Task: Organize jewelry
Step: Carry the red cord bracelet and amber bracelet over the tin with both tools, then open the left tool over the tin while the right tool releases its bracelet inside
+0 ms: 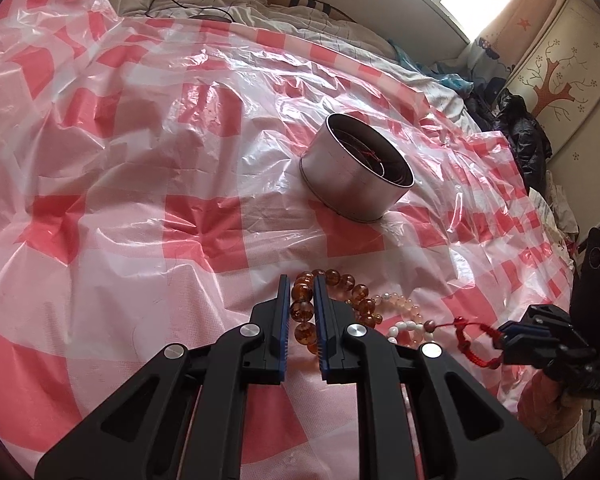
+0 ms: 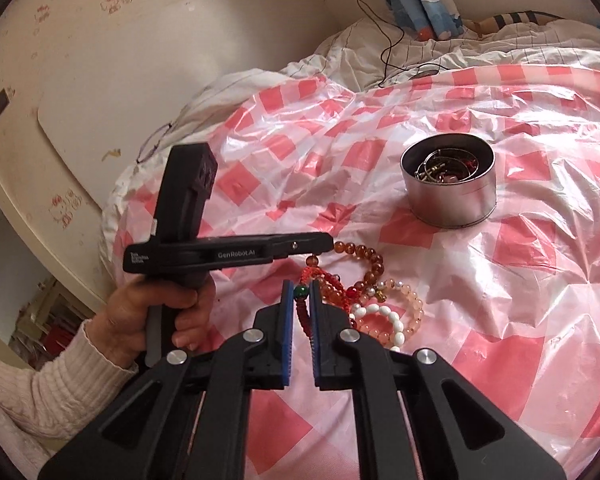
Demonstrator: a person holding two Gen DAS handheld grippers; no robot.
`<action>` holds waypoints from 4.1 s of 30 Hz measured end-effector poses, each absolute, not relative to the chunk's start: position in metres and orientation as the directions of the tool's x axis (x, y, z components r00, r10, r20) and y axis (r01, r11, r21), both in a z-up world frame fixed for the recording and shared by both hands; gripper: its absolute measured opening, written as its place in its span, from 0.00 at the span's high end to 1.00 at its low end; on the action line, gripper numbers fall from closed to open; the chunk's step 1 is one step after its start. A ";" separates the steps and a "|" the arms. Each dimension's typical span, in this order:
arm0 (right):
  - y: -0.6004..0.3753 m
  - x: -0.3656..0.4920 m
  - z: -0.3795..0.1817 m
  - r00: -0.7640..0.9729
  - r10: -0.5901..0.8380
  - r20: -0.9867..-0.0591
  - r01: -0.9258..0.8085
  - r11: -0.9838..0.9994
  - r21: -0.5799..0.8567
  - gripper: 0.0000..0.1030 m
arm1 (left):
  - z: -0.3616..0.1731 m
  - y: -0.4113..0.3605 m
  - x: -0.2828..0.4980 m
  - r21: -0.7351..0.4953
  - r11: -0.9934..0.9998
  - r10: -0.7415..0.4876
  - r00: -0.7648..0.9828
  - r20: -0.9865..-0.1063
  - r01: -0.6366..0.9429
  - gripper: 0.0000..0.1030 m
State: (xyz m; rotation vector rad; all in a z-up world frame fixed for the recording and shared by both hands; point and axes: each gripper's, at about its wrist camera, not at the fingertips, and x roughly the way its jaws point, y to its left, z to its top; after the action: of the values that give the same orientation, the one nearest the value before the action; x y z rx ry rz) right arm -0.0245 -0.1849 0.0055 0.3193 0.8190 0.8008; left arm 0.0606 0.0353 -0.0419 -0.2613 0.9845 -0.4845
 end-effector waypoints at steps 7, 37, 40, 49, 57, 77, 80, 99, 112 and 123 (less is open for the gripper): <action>-0.210 -0.017 0.010 0.462 0.762 -0.453 -0.444 0.642 0.625 0.92 | -0.033 0.037 0.058 -0.480 0.828 -0.560 0.470 -0.682 0.290 0.90; -0.294 0.055 0.007 0.683 0.636 -0.359 -0.187 0.627 0.756 0.92 | 0.083 -0.070 0.116 -0.408 0.762 -0.641 0.492 -0.589 0.504 0.90; -0.302 0.055 0.005 0.698 0.629 -0.342 -0.167 0.608 0.776 0.92 | 0.074 -0.077 0.128 -0.412 0.765 -0.637 0.482 -0.602 0.496 0.90; -0.307 0.053 0.008 0.712 0.620 -0.329 -0.170 0.607 0.776 0.92 | 0.014 -0.082 0.163 -0.391 0.822 -0.562 0.477 -0.676 0.414 0.90; -0.298 0.053 0.013 0.702 0.628 -0.335 -0.193 0.621 0.760 0.92 | 0.000 -0.053 0.180 -0.369 0.867 -0.496 0.528 -0.689 0.333 0.91; -0.299 0.058 0.000 0.688 0.612 -0.392 -0.136 0.638 0.758 0.91 | -0.017 -0.091 0.158 -0.162 0.875 -0.383 0.448 -0.808 0.456 0.81; -0.287 0.065 0.004 0.678 0.641 -0.360 -0.195 0.629 0.753 0.91 | -0.002 -0.067 0.153 -0.178 0.899 -0.382 0.515 -0.767 0.401 0.81; -0.250 0.087 0.001 0.642 0.472 -0.604 -0.167 0.855 0.491 0.36 | 0.022 0.027 0.123 -0.460 0.859 -0.488 0.633 -0.601 0.226 0.51; -0.264 0.098 -0.032 0.550 0.674 -0.493 -0.153 0.662 0.734 0.88 | 0.024 0.034 0.126 -0.490 0.845 -0.503 0.634 -0.588 0.215 0.50; -0.185 0.149 -0.036 0.465 0.605 -0.646 -0.234 0.788 0.569 0.88 | 0.025 0.038 0.128 -0.508 0.836 -0.510 0.635 -0.580 0.207 0.48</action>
State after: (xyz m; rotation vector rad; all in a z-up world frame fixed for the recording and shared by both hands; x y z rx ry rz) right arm 0.1486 -0.1854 -0.0358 0.4360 0.9574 0.5350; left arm 0.1278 0.0381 0.0249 -0.4202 0.7822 -0.4231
